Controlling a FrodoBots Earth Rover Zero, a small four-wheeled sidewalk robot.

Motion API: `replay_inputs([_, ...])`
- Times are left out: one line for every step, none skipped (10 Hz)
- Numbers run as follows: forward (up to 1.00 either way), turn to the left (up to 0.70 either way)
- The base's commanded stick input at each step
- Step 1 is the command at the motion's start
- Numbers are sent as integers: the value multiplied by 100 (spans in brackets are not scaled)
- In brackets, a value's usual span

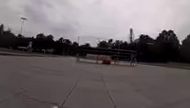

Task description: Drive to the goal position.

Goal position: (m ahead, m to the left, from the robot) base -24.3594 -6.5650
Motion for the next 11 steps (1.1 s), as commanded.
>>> replay_inputs([70,2])
replay_inputs([70,0])
replay_inputs([70,0])
replay_inputs([68,-2])
replay_inputs([53,-21])
replay_inputs([17,-57])
replay_inputs([1,-70])
replay_inputs([0,-70])
replay_inputs([0,-70])
replay_inputs([0,-70])
replay_inputs([0,-70])
